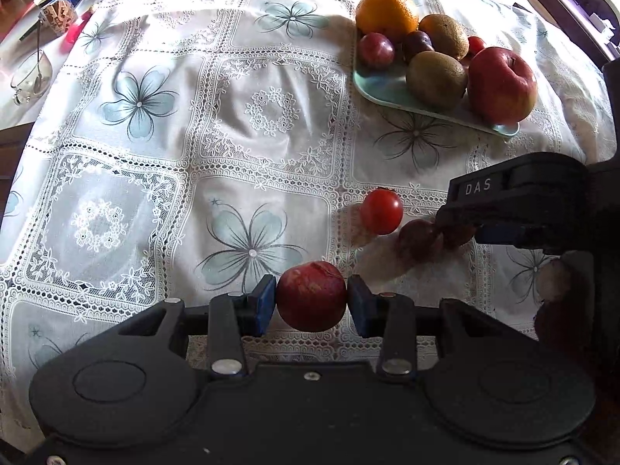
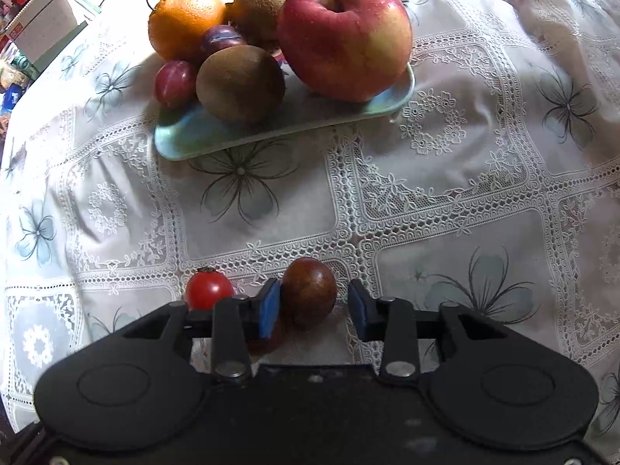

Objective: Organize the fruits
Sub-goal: 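Grasp the red apple-like fruit with the left gripper while the right grasps a brown plum, then lift the red fruit with the left gripper while the right carries the plum over the basket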

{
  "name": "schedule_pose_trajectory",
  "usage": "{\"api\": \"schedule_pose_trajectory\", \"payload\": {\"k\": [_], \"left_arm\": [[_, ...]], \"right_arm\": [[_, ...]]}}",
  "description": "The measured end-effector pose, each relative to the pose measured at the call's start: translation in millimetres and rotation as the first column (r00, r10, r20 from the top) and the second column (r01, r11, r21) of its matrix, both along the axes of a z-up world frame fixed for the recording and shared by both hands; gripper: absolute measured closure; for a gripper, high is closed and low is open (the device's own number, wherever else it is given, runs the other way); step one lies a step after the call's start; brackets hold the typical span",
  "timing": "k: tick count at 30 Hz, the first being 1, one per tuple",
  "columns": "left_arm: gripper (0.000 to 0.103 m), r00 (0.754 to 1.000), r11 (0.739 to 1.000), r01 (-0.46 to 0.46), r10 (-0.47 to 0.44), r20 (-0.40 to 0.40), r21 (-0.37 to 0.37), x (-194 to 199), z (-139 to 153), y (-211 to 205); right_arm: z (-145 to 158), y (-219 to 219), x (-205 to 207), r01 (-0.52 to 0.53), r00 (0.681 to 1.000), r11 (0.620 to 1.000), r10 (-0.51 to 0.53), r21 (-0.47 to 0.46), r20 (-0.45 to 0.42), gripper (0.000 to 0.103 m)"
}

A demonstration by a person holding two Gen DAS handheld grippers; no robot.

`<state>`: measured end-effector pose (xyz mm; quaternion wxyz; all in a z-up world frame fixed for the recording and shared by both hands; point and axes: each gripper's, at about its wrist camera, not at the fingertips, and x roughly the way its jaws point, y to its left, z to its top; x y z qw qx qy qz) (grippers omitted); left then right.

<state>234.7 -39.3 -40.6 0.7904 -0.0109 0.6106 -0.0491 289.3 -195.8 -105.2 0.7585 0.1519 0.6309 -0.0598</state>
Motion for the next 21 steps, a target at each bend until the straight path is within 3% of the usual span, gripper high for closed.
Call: {"api": "schedule_pose_trajectory", "payload": {"k": [7,14,21], "left_arm": [[0.055,1.000,1.000,0.002,-0.002,-0.012,-0.003,-5.1,6.5,-0.7],[0.055,1.000,1.000,0.017,-0.017,0.009,0.002,-27.2,40.3,-0.5],[0.055,0.998,0.998,0.065,-0.065,0.025,-0.015,-79.7,83.4,1.8]], "right_arm": [[22.9,-1.8,-15.6,-0.030,0.999,0.999,0.031,-0.032,0.022,0.072],[90.3,-6.8,-57.3,-0.058,0.994,0.997,0.062,-0.042,0.092,0.072],[147.8,-0.3,-126.8,-0.133,0.978,0.990,0.140,-0.052,0.156,0.072]]}}
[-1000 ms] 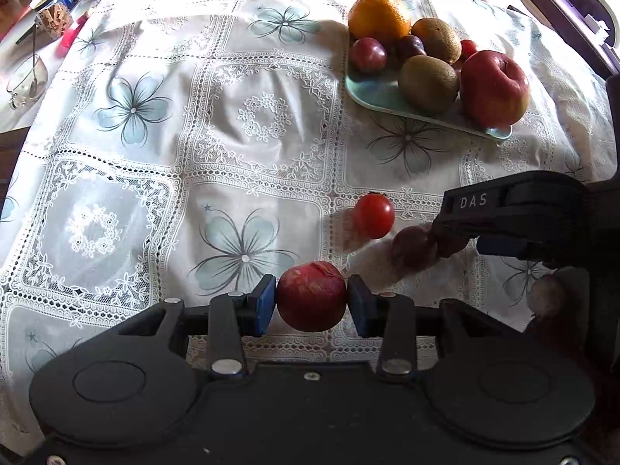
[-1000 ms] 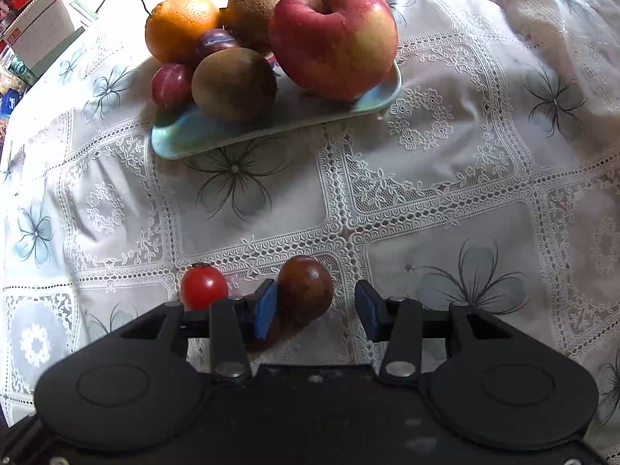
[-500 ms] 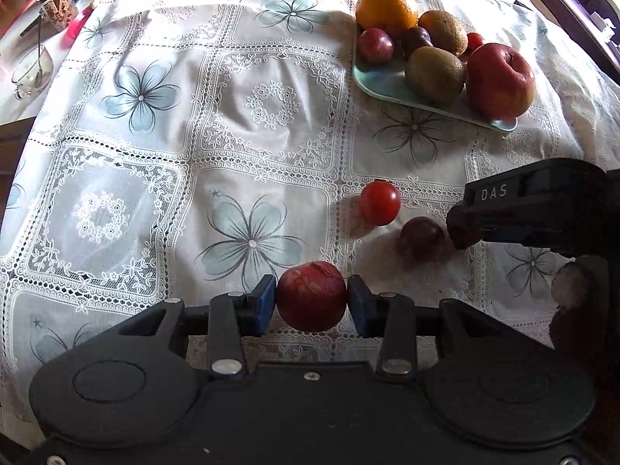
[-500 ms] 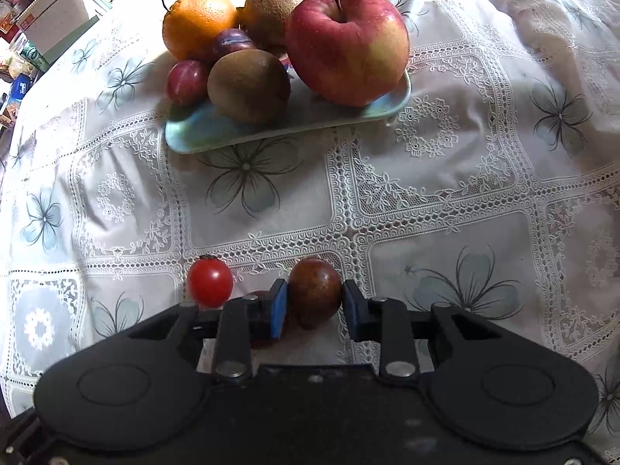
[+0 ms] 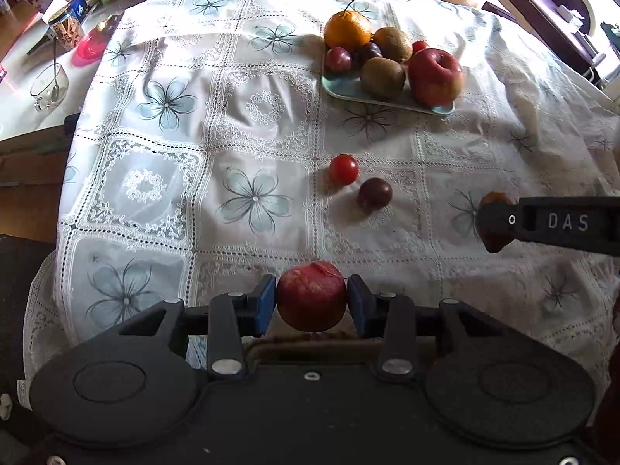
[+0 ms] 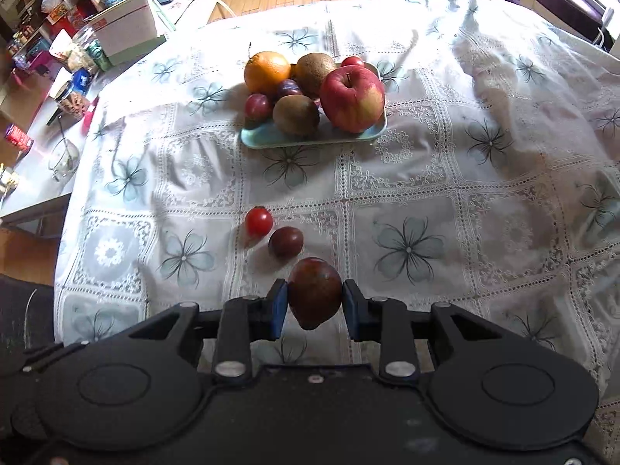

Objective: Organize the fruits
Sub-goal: 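Lift the red fruit with the left gripper while the right carries the plum over the basket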

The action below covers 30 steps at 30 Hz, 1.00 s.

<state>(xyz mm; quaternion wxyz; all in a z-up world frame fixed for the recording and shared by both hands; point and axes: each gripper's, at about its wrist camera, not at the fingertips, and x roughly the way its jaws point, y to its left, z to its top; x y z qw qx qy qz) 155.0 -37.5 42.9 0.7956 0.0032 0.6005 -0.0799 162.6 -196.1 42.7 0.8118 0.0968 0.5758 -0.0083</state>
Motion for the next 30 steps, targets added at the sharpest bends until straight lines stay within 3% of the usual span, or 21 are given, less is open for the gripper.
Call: {"api": "schedule_pose_trajectory", "payload": {"k": [6,13,23,30], "left_arm": [[0.055,0.998,0.998,0.062,-0.062,-0.001,0.033,-52.6,15.0,0.1],[0.055,0.993,0.992,0.109,-0.105,-0.058,0.067,-103.9,1.9,1.1],[0.055,0.972,0.981,0.169,-0.149,-0.179,0.099,-138.1,-30.5,1.8],[0.055,0.971,0.979,0.180,-0.161,-0.176,0.096,-141.3,-33.8,-0.7]], "right_arm": [[20.1,7.3,-75.5,-0.089,0.996,0.996,0.089,-0.015,0.027,0.072],[14.1,10.2,-144.5,-0.139,0.990,0.990,0.139,-0.023,-0.003,0.072],[-27.7,5.4,-176.1,-0.144,0.976,0.989,0.145,0.016,-0.163,0.072],[-39.0,1.5,-178.3,-0.127,0.971,0.991,0.133,0.043,-0.198,0.072]]}}
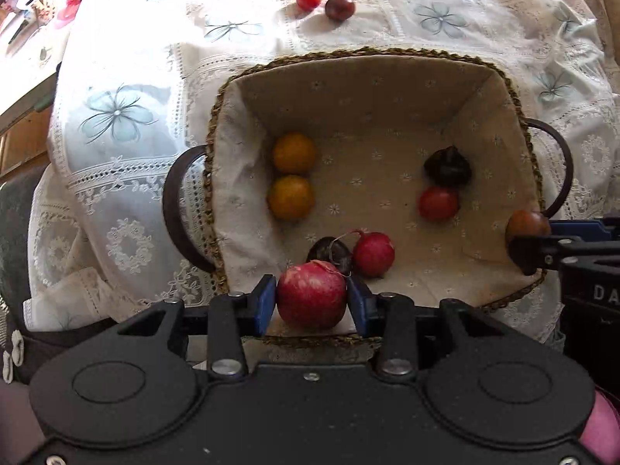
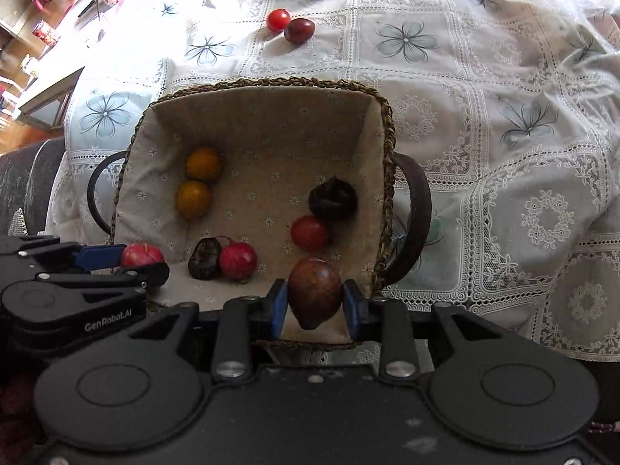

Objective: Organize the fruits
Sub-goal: 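Lift the red fruit with the left gripper while the right carries the plum over the basket, then open the left gripper over the basket while the right gripper drops the brown plum in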

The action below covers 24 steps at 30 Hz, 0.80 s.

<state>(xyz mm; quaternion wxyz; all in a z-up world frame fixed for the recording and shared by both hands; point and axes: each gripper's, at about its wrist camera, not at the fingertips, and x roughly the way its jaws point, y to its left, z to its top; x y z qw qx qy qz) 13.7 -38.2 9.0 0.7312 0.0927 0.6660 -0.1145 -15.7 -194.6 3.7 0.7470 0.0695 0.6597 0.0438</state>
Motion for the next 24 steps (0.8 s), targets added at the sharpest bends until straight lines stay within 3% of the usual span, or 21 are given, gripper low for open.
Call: {"api": "schedule_pose_trajectory", "payload": {"k": [7,18,24], "left_arm": [[0.055,1.000,1.000,0.026,-0.026,0.005,-0.002,1.6,-0.9,-5.0],[0.054,0.993,0.999,0.038,-0.035,0.112,-0.026,19.3,17.9,-25.8],[0.054,0.997,0.999,0.038,-0.037,0.067,-0.017,27.9,9.2,-29.9]], "right_arm": [[-0.9,-1.1,2.2,0.008,1.000,1.000,-0.008,0.016,-0.004,0.072],[-0.6,4.5,5.0,-0.010,1.000,0.999,0.009,0.037,0.010,0.071],[-4.4,4.9,5.2,-0.021,1.000,0.999,0.021,0.040,-0.002,0.069]]}}
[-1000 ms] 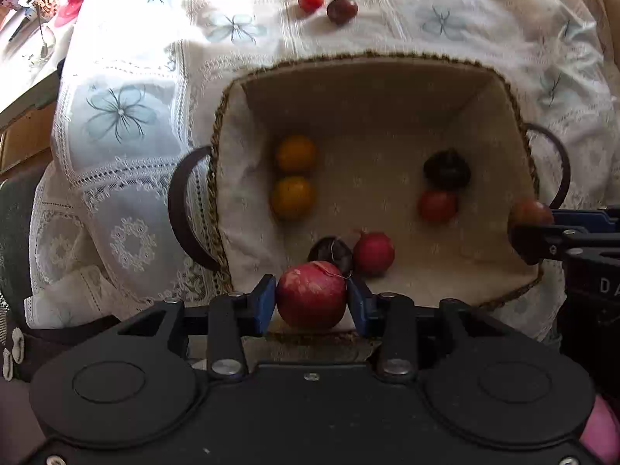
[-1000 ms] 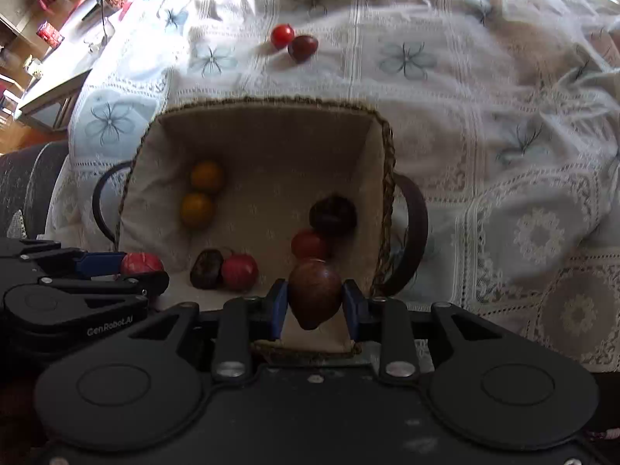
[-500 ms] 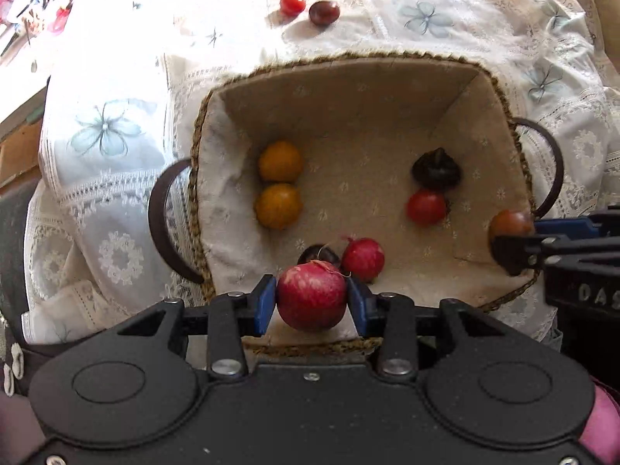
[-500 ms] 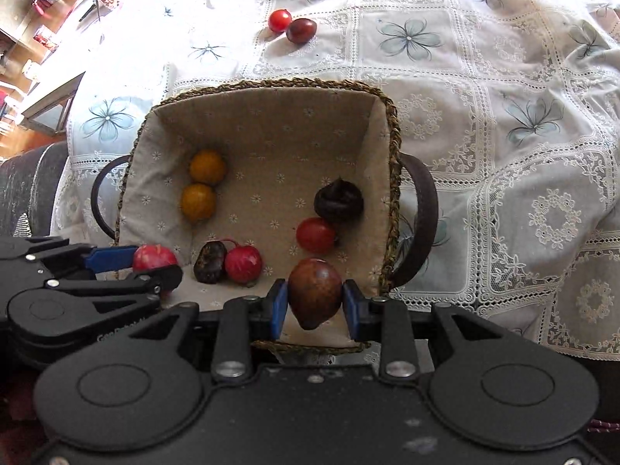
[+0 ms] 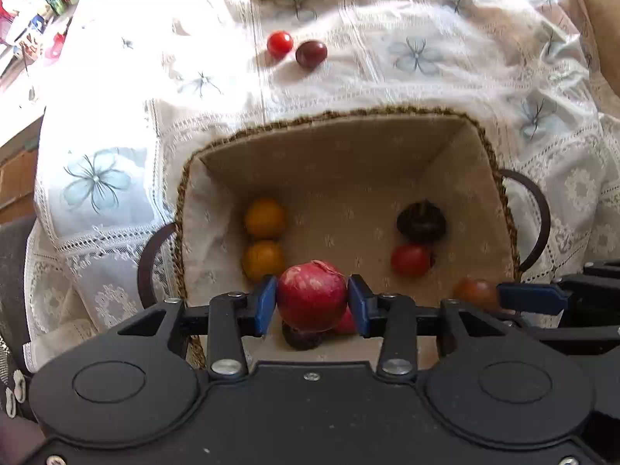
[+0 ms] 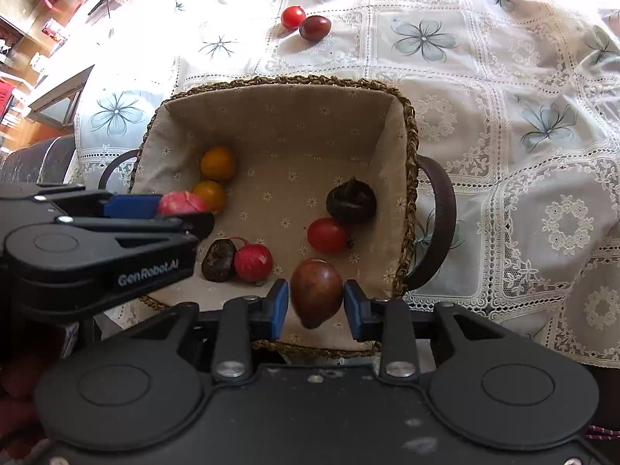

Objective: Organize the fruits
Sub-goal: 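Open the left gripper over the basket while the right gripper drops the brown plum in, then move the left gripper to the red tomato while the right approaches the last brown plum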

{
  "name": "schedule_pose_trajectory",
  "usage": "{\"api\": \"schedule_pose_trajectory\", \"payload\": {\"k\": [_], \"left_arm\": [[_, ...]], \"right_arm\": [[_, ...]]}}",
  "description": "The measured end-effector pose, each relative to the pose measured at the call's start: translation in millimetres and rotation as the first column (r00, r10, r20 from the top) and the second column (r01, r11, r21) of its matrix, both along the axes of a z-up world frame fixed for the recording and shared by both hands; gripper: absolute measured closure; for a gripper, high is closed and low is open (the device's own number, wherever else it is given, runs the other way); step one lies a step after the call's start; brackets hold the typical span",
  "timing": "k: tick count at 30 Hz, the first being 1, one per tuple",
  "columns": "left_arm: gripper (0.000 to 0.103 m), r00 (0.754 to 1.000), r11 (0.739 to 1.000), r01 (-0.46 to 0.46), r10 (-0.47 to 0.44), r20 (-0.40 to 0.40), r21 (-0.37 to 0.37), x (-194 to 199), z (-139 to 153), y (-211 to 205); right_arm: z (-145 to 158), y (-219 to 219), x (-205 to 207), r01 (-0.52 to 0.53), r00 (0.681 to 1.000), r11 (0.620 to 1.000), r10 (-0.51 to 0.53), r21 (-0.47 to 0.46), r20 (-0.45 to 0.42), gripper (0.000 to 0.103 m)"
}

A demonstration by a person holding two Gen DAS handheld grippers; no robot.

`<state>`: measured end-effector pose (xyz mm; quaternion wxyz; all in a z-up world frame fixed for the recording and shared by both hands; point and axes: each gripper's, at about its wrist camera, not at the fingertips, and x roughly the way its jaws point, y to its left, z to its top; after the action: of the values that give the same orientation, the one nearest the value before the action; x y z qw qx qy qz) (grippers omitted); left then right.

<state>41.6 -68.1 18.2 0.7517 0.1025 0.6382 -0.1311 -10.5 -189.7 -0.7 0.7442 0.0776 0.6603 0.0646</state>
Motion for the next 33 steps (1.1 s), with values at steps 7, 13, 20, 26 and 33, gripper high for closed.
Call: {"api": "schedule_pose_trajectory", "payload": {"k": [7,13,20,26,33], "left_arm": [[0.055,0.999,1.000,0.003,-0.003,0.039,-0.005,-4.3,3.0,0.8],[0.055,1.000,1.000,-0.005,0.005,-0.001,0.000,1.3,-0.1,4.5],[0.055,0.997,0.998,-0.069,0.069,0.020,0.002,25.0,11.3,17.1],[0.055,0.985,0.990,-0.139,0.142,0.102,-0.036,64.8,31.9,27.5],[0.055,0.958,0.978,-0.210,0.206,0.200,-0.005,131.5,16.7,23.0]], "right_arm": [[-2.5,0.3,0.2,-0.002,1.000,1.000,0.002,0.006,-0.003,0.069],[-1.8,1.1,1.5,-0.007,1.000,1.000,0.007,0.002,-0.004,0.069],[17.2,-1.7,21.8,0.008,0.998,0.999,-0.005,-0.032,0.067,0.069],[30.2,-9.5,72.4,0.068,0.985,0.997,-0.063,-0.026,0.161,0.069],[11.5,-6.3,157.1,0.114,0.974,0.993,-0.113,0.008,0.198,0.069]]}}
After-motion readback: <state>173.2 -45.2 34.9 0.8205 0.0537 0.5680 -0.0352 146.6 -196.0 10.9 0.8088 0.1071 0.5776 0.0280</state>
